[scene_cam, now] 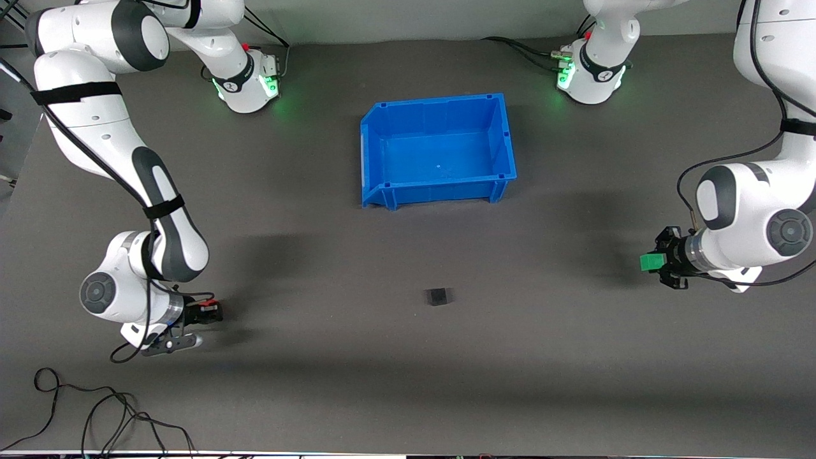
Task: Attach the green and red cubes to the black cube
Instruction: 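Close the right gripper on the red cube while the left gripper grasps green, then carry the red cube and green cube toward the black cube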
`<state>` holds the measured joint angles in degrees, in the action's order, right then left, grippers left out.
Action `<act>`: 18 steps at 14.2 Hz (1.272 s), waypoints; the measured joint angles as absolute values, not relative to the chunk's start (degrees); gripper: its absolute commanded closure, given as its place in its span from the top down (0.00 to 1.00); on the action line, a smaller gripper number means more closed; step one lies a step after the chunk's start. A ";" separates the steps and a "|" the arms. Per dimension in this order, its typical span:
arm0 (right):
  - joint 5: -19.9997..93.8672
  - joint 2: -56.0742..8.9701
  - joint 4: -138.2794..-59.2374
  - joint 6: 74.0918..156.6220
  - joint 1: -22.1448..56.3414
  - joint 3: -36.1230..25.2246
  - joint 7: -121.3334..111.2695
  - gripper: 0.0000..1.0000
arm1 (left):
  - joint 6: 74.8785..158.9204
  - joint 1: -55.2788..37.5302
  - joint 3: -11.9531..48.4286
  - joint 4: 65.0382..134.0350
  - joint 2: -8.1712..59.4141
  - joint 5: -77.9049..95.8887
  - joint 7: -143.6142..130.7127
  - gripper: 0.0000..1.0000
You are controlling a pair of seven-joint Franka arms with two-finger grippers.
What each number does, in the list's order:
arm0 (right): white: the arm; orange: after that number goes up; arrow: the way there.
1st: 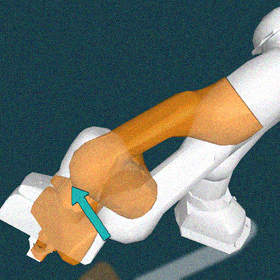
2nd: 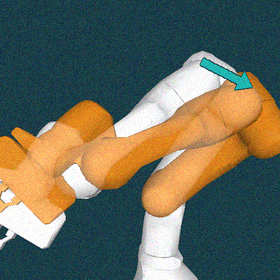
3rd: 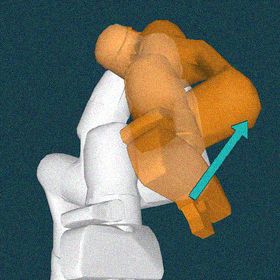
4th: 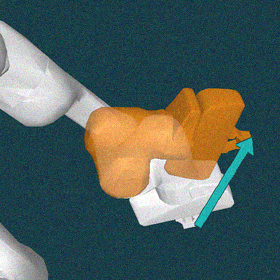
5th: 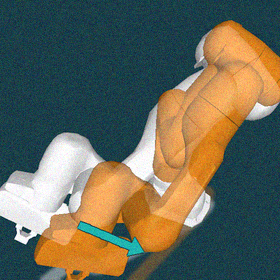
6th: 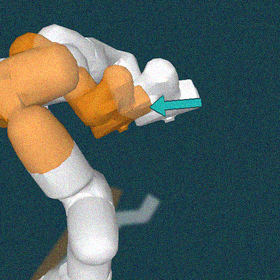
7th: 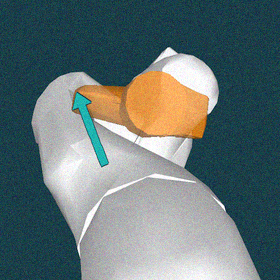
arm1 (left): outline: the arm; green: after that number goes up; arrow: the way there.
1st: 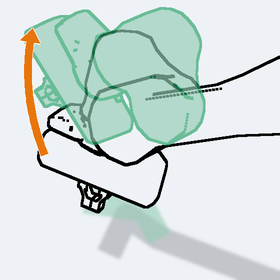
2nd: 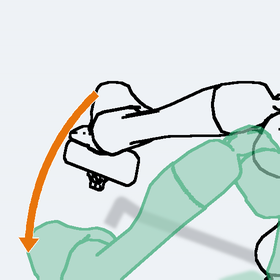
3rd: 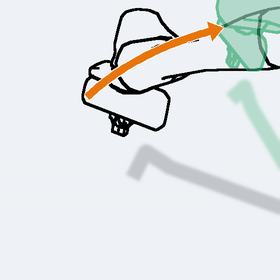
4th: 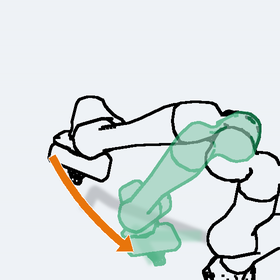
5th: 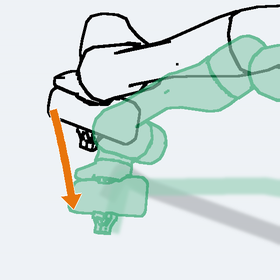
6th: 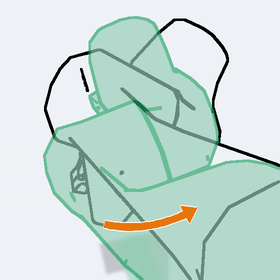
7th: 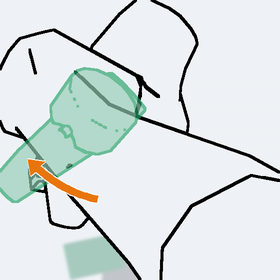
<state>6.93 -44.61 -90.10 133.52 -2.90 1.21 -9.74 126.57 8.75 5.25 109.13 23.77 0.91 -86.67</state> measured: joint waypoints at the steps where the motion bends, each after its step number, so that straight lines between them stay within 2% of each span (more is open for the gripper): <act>1: 10.77 -44.58 -89.58 132.14 -2.92 1.18 -6.46 0.00 | 126.59 8.16 5.39 108.21 24.02 1.30 -88.32 0.00; 3: 15.33 -44.17 -88.45 129.52 -2.99 1.11 2.05 0.00 | 126.59 5.90 5.55 105.39 25.73 1.49 -93.30 0.00; 8: 16.32 -42.43 -87.93 127.91 -1.44 2.04 26.01 0.00 | 126.68 1.18 5.71 98.84 31.07 1.52 -102.43 0.00; 15: 16.52 -43.82 -83.37 128.15 12.35 2.28 73.22 0.00 | 127.09 -10.86 6.07 89.73 38.66 2.20 -111.32 0.00; 18: 16.59 -45.41 -81.51 128.15 15.48 2.29 88.39 0.00 | 131.73 -15.56 6.06 89.02 40.91 2.26 -117.80 0.00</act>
